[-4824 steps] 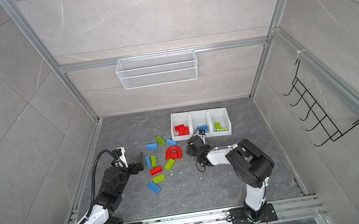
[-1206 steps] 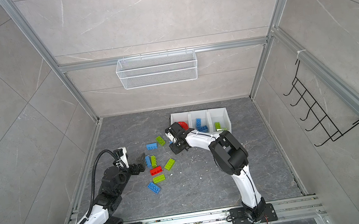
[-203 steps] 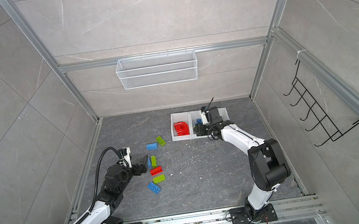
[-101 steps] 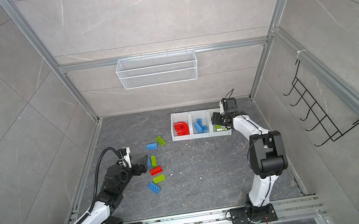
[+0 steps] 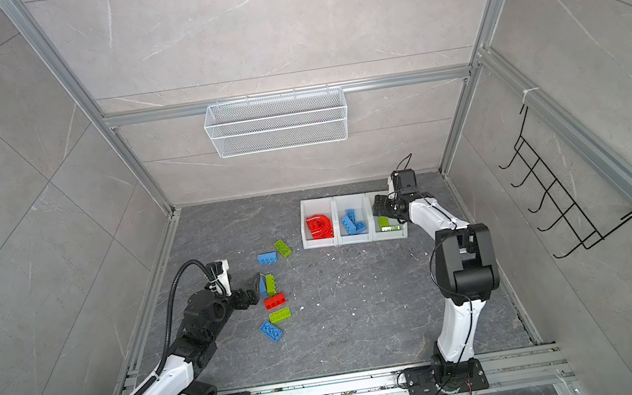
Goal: Sort the legos into containers by color
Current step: 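Release the lime-green brick and move the right gripper to the blue bricks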
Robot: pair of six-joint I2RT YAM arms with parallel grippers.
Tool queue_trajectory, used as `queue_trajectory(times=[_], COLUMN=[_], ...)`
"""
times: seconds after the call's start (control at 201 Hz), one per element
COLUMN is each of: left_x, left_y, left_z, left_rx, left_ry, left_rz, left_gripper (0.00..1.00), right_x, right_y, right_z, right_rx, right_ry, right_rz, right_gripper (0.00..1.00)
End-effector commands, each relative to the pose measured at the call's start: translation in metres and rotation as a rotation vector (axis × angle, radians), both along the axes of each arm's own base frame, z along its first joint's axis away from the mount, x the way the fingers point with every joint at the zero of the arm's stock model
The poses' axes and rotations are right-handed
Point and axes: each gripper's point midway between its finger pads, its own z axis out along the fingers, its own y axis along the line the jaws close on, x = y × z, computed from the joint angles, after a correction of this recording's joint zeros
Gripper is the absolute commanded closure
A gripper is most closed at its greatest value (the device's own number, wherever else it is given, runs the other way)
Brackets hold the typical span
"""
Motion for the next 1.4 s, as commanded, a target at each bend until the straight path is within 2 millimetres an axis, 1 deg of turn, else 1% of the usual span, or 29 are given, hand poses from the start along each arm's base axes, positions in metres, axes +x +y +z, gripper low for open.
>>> queue_trajectory(times=[0.0, 0.075, 0.144, 0.159, 0.219, 0.264, 0.348, 0.433, 0.443, 0.527, 0.627, 0.642, 0.652, 0.707, 0.731, 0.791, 0.856, 0.935, 0.97, 1.03, 1.12, 1.174, 1.294, 1.393], left_x=[0.007, 0.007, 0.006, 0.006, 0.006, 0.007, 0.007, 0.006, 0.005, 0.004, 0.003, 0.003, 0.004, 0.004, 0.004, 0.004, 0.005, 0.004, 0.003, 0.001, -0.002, -0.003, -0.004, -0.003], left_y=[0.004, 0.007, 0.009, 0.01, 0.012, 0.017, 0.025, 0.03, 0.03, 0.036, 0.043, 0.044, 0.045, 0.049, 0.052, 0.055, 0.055, 0.056, 0.057, 0.057, 0.05, 0.049, 0.053, 0.052], left_z=[0.029, 0.03, 0.031, 0.032, 0.033, 0.034, 0.035, 0.035, 0.035, 0.034, 0.033, 0.032, 0.033, 0.03, 0.029, 0.027, 0.027, 0.03, 0.033, 0.036, 0.043, 0.046, 0.043, 0.042], left_rx=[-0.008, -0.009, -0.012, -0.013, -0.013, -0.018, -0.028, -0.03, -0.031, -0.029, -0.032, -0.033, -0.034, -0.045, -0.051, -0.068, -0.078, -0.082, -0.085, -0.09, -0.088, -0.082, -0.089, -0.087], left_ry=[-0.077, -0.078, -0.081, -0.083, -0.087, -0.091, -0.097, -0.1, -0.101, -0.104, -0.107, -0.107, -0.109, -0.107, -0.104, -0.095, -0.089, -0.091, -0.097, -0.108, -0.133, -0.141, -0.142, -0.137], left_rz=[0.03, 0.045, 0.056, 0.059, 0.072, 0.101, 0.147, 0.174, 0.174, 0.206, 0.245, 0.251, 0.257, 0.275, 0.285, 0.3, 0.298, 0.296, 0.296, 0.292, 0.237, 0.226, 0.251, 0.249], left_gripper=[0.0, 0.0, 0.0, 0.0, 0.0, 0.0, 0.0, 0.0, 0.0, 0.0, 0.0, 0.0, 0.0, 0.0, 0.0, 0.0, 0.0, 0.0, 0.0, 0.0, 0.0, 0.0, 0.0, 0.0], right_x=[-0.001, -0.005, -0.011, -0.013, -0.02, -0.03, -0.052, -0.074, -0.075, -0.093, -0.106, -0.107, -0.108, -0.108, -0.107, -0.105, -0.099, -0.09, -0.085, -0.075, -0.069, -0.066, -0.061, -0.059], right_y=[-0.006, -0.009, -0.008, -0.005, 0.016, 0.04, 0.101, 0.159, 0.161, 0.21, 0.261, 0.268, 0.273, 0.292, 0.303, 0.321, 0.334, 0.342, 0.342, 0.344, 0.349, 0.351, 0.349, 0.354], right_z=[0.016, 0.026, 0.037, 0.04, 0.053, 0.061, 0.072, 0.071, 0.071, 0.065, 0.052, 0.049, 0.043, 0.027, 0.022, 0.007, -0.007, -0.024, -0.031, -0.039, -0.049, -0.055, -0.067, -0.074], right_rx=[-0.016, -0.02, -0.016, -0.007, 0.041, 0.054, 0.033, -0.003, -0.008, -0.047, -0.152, -0.173, -0.191, -0.262, -0.277, -0.31, -0.338, -0.375, -0.398, -0.414, -0.408, -0.411, -0.442, -0.44], right_ry=[-0.021, -0.048, -0.066, -0.073, -0.116, -0.139, -0.168, -0.177, -0.18, -0.193, -0.217, -0.215, -0.204, -0.172, -0.162, -0.129, -0.097, -0.044, -0.019, -0.002, 0.016, 0.027, 0.043, 0.054], right_rz=[-0.022, -0.039, -0.031, -0.022, 0.04, 0.101, 0.262, 0.419, 0.426, 0.529, 0.614, 0.628, 0.638, 0.66, 0.676, 0.705, 0.714, 0.716, 0.702, 0.673, 0.646, 0.634, 0.627, 0.641], right_gripper=[0.15, 0.12, 0.12, 0.13, 0.16, 0.17, 0.2, 0.26, 0.26, 0.32, 0.34, 0.35, 0.35, 0.36, 0.37, 0.39, 0.39, 0.39, 0.4, 0.41, 0.42, 0.42, 0.43, 0.43])
